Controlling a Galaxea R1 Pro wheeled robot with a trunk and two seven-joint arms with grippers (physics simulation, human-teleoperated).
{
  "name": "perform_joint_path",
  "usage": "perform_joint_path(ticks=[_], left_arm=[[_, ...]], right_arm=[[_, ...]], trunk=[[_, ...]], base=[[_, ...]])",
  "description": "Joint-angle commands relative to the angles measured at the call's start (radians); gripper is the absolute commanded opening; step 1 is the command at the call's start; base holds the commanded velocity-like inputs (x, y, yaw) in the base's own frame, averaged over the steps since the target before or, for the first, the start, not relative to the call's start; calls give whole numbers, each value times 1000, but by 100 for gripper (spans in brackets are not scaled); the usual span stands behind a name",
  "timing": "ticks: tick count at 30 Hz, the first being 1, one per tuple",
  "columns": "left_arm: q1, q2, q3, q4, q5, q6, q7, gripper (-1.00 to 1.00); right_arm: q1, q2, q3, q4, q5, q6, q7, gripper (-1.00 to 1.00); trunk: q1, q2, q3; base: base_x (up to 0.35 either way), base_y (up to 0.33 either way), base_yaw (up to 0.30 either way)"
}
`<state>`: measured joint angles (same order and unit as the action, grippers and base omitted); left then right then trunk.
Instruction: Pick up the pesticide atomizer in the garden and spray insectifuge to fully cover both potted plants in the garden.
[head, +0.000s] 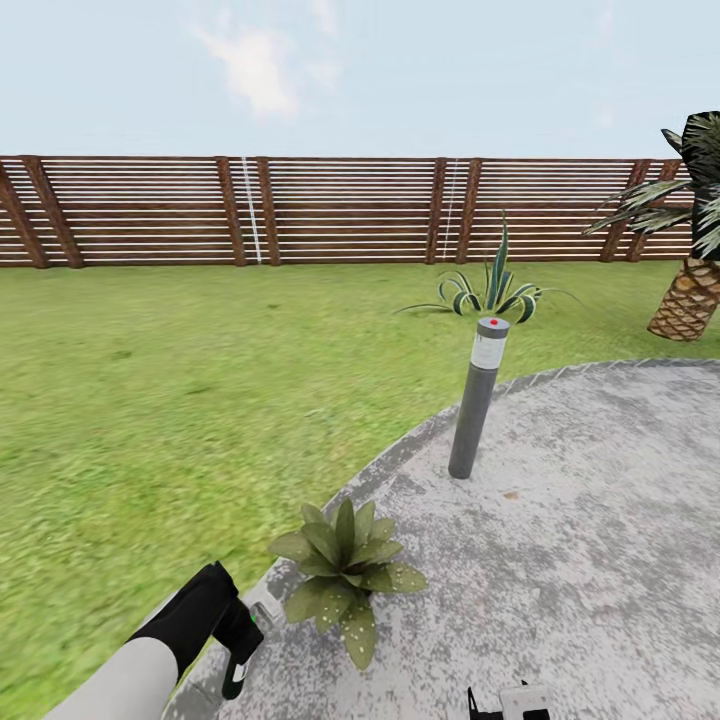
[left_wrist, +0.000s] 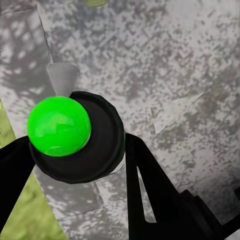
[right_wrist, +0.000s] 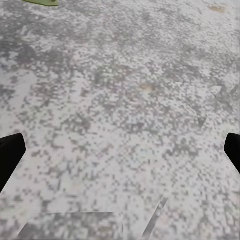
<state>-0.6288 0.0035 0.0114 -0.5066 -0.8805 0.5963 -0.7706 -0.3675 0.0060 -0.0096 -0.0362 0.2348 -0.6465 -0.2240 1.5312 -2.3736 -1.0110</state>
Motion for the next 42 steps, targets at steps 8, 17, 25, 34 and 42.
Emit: perform_joint_path(ticks=[8, 17, 25, 34, 42], left_arm=[[21, 6, 2, 38, -4, 0, -7, -100], [43, 4, 5, 41, -5, 2, 27, -100], [43, 1, 3, 51, -3, 5, 69, -100], [43, -10, 3, 54, -4, 11, 70, -100], [69, 20, 8, 53, -3, 13, 74, -100]], right_arm=[[-1, 0, -1, 1, 11, -1, -10, 100], [-1, 0, -1, 1, 11, 1, -11, 100], [-1, 2, -1, -1, 9, 1, -11, 100], [-1, 2, -1, 0, 9, 0, -11, 100], [-1, 2, -1, 1, 9, 1, -11, 100]], trunk=[[0, 0, -1], [0, 0, -1], [0, 0, -1], [0, 0, -1], [0, 0, -1]], base=[[0, 0, 0], [6, 90, 0], [1, 16, -88], [0, 0, -229], [0, 0, -8]])
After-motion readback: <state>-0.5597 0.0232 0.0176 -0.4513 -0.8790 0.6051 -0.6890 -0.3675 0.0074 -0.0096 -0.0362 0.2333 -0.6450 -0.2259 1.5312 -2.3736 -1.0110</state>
